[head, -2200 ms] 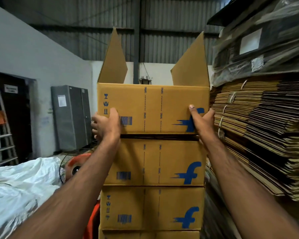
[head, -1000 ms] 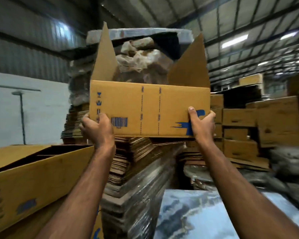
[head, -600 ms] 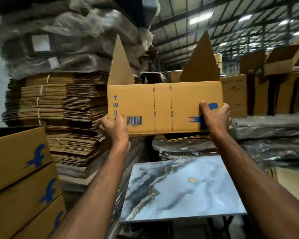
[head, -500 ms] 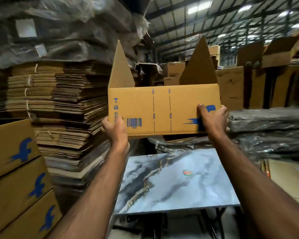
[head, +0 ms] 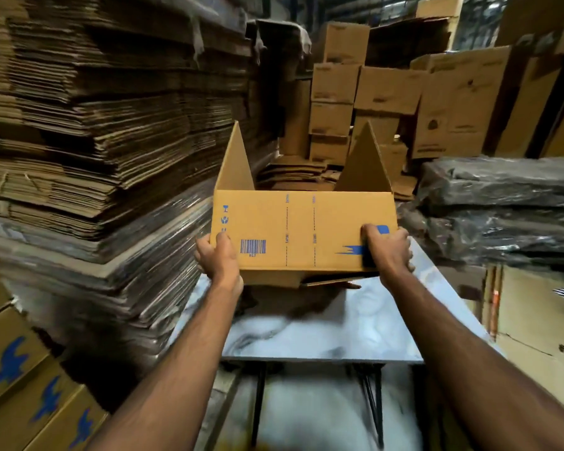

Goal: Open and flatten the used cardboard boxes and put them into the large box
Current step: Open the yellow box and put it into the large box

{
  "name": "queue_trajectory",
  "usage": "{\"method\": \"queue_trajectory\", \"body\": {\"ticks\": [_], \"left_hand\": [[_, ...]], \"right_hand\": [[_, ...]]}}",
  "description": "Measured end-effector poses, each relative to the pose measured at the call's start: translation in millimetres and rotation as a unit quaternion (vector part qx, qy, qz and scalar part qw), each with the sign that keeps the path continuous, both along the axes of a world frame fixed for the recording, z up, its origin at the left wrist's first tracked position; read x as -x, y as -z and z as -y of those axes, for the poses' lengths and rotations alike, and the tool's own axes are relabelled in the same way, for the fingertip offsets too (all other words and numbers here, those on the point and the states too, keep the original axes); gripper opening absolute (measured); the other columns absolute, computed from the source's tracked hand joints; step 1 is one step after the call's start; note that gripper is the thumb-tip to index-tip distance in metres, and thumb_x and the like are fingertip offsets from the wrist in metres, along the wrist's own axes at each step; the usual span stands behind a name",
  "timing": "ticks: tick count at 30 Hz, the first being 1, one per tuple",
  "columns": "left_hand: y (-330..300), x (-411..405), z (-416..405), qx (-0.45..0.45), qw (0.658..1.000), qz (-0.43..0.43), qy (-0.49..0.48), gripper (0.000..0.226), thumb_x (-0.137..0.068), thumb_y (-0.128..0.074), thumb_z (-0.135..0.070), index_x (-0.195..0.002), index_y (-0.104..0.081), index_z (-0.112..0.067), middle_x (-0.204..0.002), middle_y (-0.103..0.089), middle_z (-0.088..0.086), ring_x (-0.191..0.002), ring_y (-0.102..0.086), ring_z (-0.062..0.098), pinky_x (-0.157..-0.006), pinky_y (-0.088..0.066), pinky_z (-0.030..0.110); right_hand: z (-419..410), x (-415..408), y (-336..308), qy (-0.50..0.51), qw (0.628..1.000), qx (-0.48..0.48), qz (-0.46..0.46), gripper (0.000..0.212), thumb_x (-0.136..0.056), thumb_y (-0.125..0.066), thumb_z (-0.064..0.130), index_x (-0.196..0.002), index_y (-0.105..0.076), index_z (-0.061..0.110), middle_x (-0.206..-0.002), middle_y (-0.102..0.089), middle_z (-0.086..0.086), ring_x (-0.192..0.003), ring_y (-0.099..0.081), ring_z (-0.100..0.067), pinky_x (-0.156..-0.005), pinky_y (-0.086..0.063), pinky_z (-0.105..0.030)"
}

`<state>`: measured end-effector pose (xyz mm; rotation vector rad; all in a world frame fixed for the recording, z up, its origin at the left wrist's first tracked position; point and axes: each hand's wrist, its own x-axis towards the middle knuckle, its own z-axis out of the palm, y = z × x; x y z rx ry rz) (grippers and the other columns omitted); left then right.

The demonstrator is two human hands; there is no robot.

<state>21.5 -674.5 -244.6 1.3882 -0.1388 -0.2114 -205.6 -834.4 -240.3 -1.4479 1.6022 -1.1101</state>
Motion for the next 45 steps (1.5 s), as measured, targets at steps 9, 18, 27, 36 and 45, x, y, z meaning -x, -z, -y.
{"method": "queue_trajectory", "body": {"ticks": [9,18,27,36,45], "left_hand": [[36.1,-3.6,53.9,-0.08,0.995,-0.008,0.056,0.01,-0.094,-0.05,-0.008,-0.102,-0.046,-0.012,-0.096,-0.055,0.011,-0.066,-0.052,0.011,-0.047,-0.044,0.016],[38.2,-55.1,88.6,-0.105,0.98,0.003,0.168,0.022,-0.095,-0.054,-0.039,-0.102,-0.048,-0.019,-0.096,-0.061,0.004,-0.079,-0.056,0.013,-0.064,-0.042,0.031],[44.1,-104.5,138.3,-0.062,0.974,0.063,0.211,0.036,-0.09,-0.064,-0.049,-0.098,-0.042,-0.022,-0.095,-0.058,0.002,-0.082,-0.058,0.013,-0.072,-0.047,0.029],[96.6,-116.2,172.2,-0.196,0.91,0.054,0.361,0.04,-0.093,-0.062,-0.028,-0.121,-0.035,-0.017,-0.117,-0.059,0.011,-0.09,-0.061,0.019,-0.069,-0.047,0.032],[141.0,-85.0,190.5,-0.32,0.83,0.216,0.403,0.065,-0.091,-0.053,-0.021,-0.151,-0.029,-0.015,-0.143,-0.046,0.017,-0.125,-0.051,0.038,-0.097,-0.047,0.041]], "right_hand": [[74.5,1.1,42.8,-0.046,0.999,0.008,-0.01,0.074,-0.085,-0.064,0.045,-0.143,-0.036,0.008,-0.143,-0.045,-0.014,-0.132,-0.04,-0.037,-0.107,-0.032,-0.053],[107.2,-29.3,60.8,-0.039,0.997,0.054,-0.046,0.092,-0.089,-0.064,0.048,-0.155,-0.014,0.007,-0.155,-0.029,-0.017,-0.142,-0.027,-0.036,-0.111,-0.025,-0.056],[129.1,-56.7,58.9,0.062,0.993,0.097,-0.028,0.069,-0.092,-0.058,0.051,-0.139,-0.037,0.004,-0.142,-0.045,-0.016,-0.131,-0.043,-0.037,-0.108,-0.032,-0.053],[135.1,-44.9,96.2,0.105,0.989,-0.02,-0.107,0.076,-0.092,-0.059,0.051,-0.146,-0.033,0.006,-0.146,-0.038,-0.023,-0.135,-0.036,-0.041,-0.108,-0.033,-0.051],[149.7,-2.0,147.1,0.036,0.983,-0.101,-0.152,0.072,-0.083,-0.071,0.035,-0.139,-0.034,0.008,-0.137,-0.043,-0.024,-0.126,-0.044,-0.044,-0.104,-0.041,-0.049]]}}
